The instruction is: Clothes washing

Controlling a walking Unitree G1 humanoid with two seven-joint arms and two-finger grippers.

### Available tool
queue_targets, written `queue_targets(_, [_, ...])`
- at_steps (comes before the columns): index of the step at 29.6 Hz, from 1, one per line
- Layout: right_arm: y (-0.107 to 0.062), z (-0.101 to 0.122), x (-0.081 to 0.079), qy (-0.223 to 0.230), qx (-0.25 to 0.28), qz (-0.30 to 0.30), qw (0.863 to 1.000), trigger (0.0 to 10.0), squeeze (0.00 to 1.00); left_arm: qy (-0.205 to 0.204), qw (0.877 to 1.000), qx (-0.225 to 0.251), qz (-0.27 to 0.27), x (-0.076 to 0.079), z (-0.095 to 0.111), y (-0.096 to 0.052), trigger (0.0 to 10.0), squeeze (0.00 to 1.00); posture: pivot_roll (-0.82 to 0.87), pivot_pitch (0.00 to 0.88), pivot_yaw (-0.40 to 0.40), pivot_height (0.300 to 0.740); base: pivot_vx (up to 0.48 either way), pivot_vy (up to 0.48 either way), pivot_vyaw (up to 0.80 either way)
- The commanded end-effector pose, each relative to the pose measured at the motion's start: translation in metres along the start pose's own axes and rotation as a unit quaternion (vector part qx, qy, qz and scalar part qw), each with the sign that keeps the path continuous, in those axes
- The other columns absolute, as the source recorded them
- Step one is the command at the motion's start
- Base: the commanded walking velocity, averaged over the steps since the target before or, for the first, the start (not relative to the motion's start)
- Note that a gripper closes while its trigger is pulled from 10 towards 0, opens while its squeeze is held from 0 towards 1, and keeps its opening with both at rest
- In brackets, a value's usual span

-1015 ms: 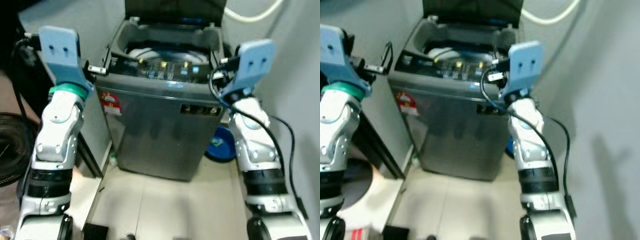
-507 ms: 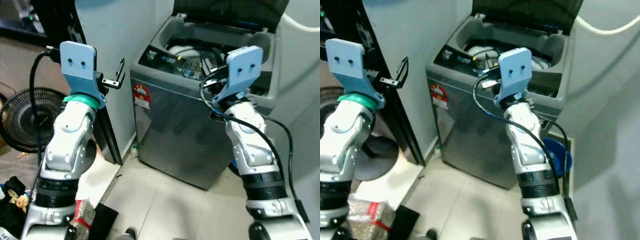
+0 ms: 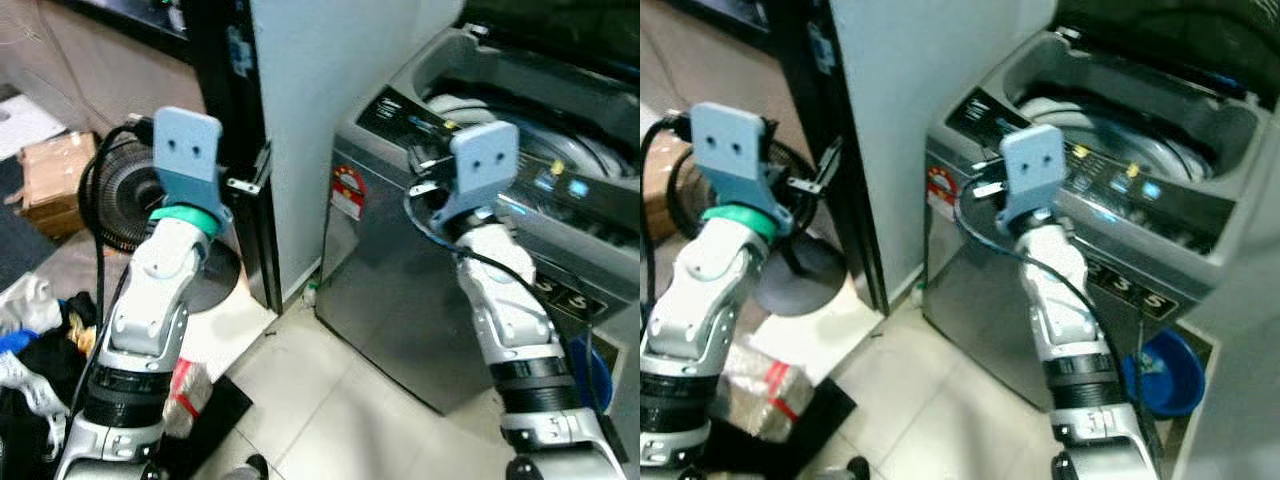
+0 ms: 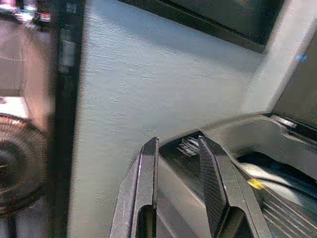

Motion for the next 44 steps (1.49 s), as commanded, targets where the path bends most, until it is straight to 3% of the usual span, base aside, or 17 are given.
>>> queue_targets(1, [-0.004, -0.005, -0.002, -0.001, -0.006, 0.002, 1.000, 10.0, 0.00, 0.003, 1.000, -0.006, 0.000, 0.001, -0.002, 0.000, 10.0, 0.00, 0.01, 0.013, -0.003, 0.740, 0.000, 0.000, 0.79])
queue_targets(17, [-0.010, -0.017, 0.000, -0.002, -0.024, 0.000, 1.000, 10.0, 0.00, 0.013, 1.000, -0.019, 0.014, -0.008, -0.009, -0.003, 10.0, 0.00, 0.01, 0.022, 0.001, 0.740, 0.000, 0.000, 0.79])
queue_targets(44, [-0.013, -0.021, -0.004, 0.004, -0.029, 0.009, 1.000, 10.0, 0.00, 0.011, 1.000, -0.020, 0.015, -0.006, -0.009, -0.002, 10.0, 0.00, 0.01, 0.028, 0.002, 0.740, 0.000, 0.000, 0.79])
Point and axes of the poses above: a point about 5 cm out from each wrist's last joint towards the gripper, its own y axis pointing out of the wrist towards the gripper, its own z axis along the axis of the wrist's last joint, x = y × z, the point moved 2 cm from there along y, pointing out of the wrist towards the gripper, and after that the axes turned 7 degrees about -y, right-handed, at the moved point
